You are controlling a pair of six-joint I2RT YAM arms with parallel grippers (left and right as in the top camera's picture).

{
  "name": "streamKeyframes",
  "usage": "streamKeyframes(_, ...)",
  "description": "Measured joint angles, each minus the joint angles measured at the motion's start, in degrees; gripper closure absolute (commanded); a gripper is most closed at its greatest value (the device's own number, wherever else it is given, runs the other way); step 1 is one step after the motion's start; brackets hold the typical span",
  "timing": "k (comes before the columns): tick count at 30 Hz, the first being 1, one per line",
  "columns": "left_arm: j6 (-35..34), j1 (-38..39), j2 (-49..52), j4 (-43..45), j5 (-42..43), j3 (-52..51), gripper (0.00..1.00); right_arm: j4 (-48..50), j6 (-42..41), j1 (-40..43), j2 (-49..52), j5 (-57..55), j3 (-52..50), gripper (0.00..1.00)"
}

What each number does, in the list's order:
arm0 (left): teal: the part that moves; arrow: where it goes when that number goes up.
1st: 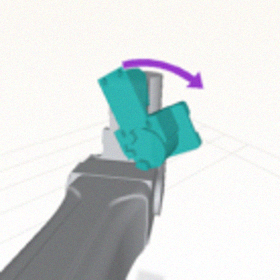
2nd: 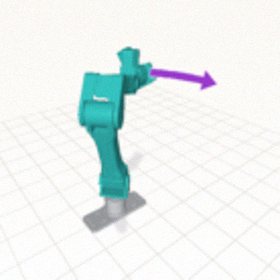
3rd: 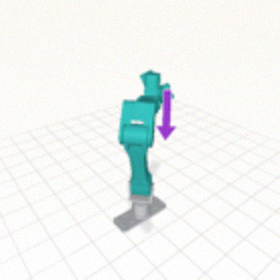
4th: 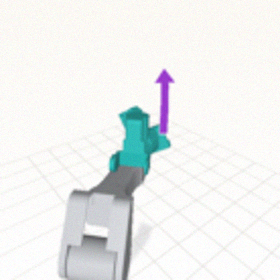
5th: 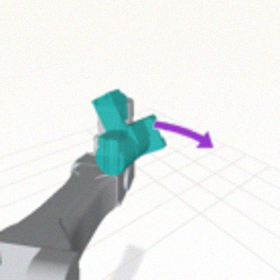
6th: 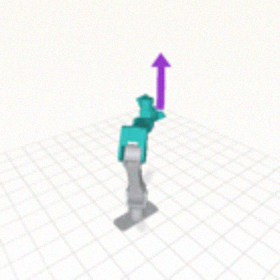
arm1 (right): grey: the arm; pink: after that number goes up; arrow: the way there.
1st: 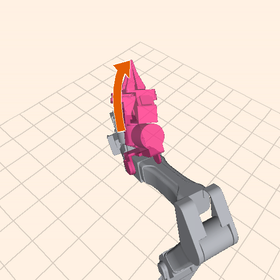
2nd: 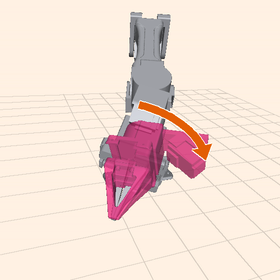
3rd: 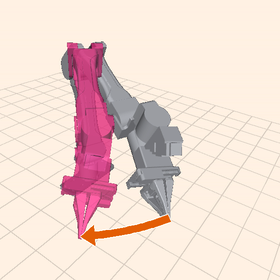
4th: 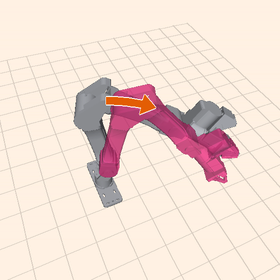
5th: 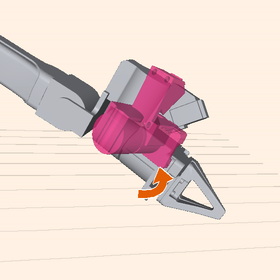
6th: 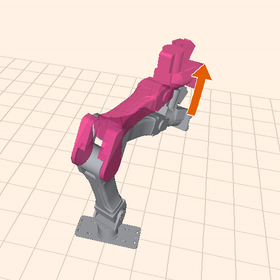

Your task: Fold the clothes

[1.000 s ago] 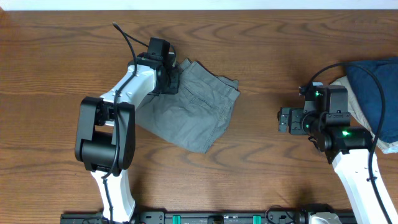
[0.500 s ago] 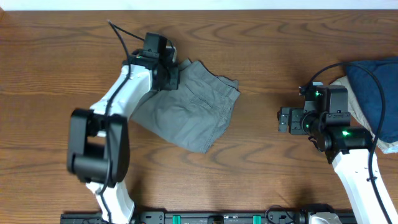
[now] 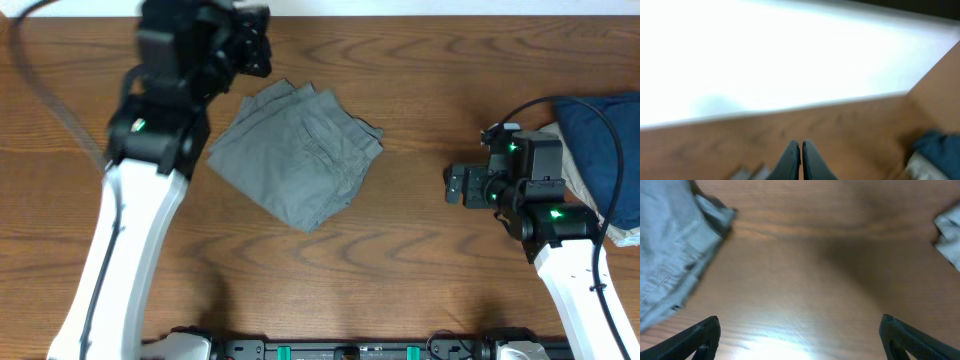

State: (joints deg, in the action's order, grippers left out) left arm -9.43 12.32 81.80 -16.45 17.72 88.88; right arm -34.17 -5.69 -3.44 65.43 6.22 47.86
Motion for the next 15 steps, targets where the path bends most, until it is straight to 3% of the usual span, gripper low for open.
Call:
streamKeyframes(3,-1.07,0.0,-3.48,-0.35,0.22,0.37,0.94,3.48,0.02,0.0,0.0,3.58,0.02,0.02)
streamKeyframes(8,-1.4,0.0,-2.99,-8.81,0.33,0.48,0.92,8.83,-0.24,-0.07,0.09,8.61,0.09,0.03)
streamKeyframes(13,0.92,0.0,3.58,-14.25,0.31,0.48,0.47,8.81,-1.25,-0.13,1.46,10.6,0.11,0.03)
streamKeyframes(15,1.99,0.0,7.85,-14.62,0.33,0.48,0.44,7.78,-1.49,-0.13,2.12,10.91,0.11,0.02)
